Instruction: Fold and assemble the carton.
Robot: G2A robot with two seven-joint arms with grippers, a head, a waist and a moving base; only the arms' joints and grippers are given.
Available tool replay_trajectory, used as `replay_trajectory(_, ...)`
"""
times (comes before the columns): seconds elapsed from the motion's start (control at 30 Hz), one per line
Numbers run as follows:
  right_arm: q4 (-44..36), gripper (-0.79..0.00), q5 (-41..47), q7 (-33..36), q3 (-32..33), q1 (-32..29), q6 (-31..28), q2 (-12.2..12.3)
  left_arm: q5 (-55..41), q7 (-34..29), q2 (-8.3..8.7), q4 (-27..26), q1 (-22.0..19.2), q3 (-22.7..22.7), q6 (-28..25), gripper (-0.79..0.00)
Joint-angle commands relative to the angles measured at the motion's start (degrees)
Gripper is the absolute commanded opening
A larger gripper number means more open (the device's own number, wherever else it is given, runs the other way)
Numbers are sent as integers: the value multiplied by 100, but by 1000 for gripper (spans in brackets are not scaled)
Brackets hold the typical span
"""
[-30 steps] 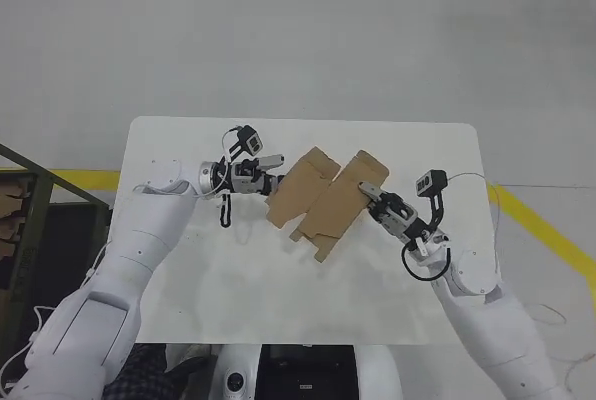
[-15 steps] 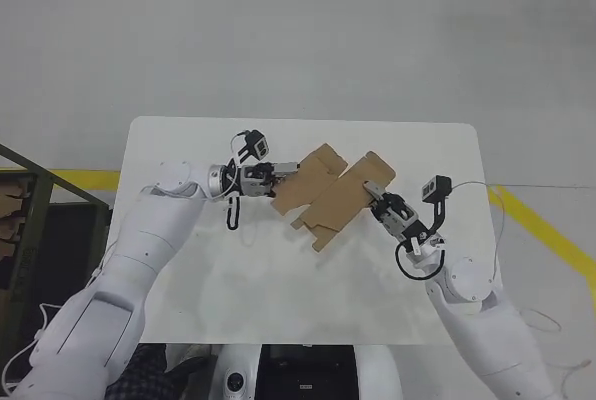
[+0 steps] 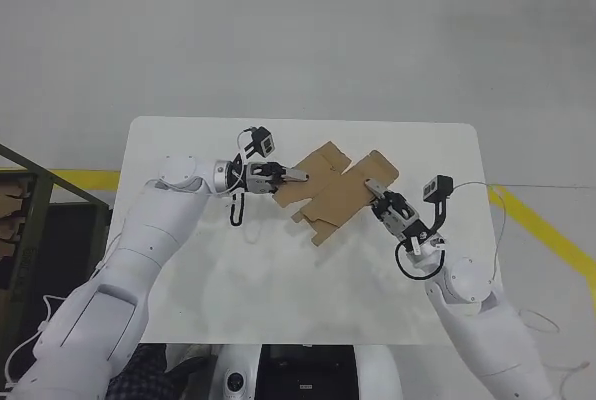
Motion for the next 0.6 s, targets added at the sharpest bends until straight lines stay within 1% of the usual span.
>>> replay_trajectory(0.0,5,0,40,266,60,1,-18,12,3,-166,8,57,-44,-20,-27,-785)
replay_trajectory(0.17,130,0,162,1058,321,29,-217,63,288,-741,54,337,-272,-19,-33,-785)
replay_trajectory(0.23,259,0,274,1373,445,57,-282,85,417,-804,64,401,-358,41,-63,-785)
replay_trajectory(0.37,506,0,195,2367,597,260,-234,149,631,-804,123,299,-491,372,-135,-785)
replay_trajectory(0.5,850,0,253,3397,702,538,-241,204,530,-804,251,159,-635,731,-230,-785)
replay_trajectory(0.57,1003,0,61,3658,719,659,-289,227,340,-804,330,63,-685,868,-231,-785)
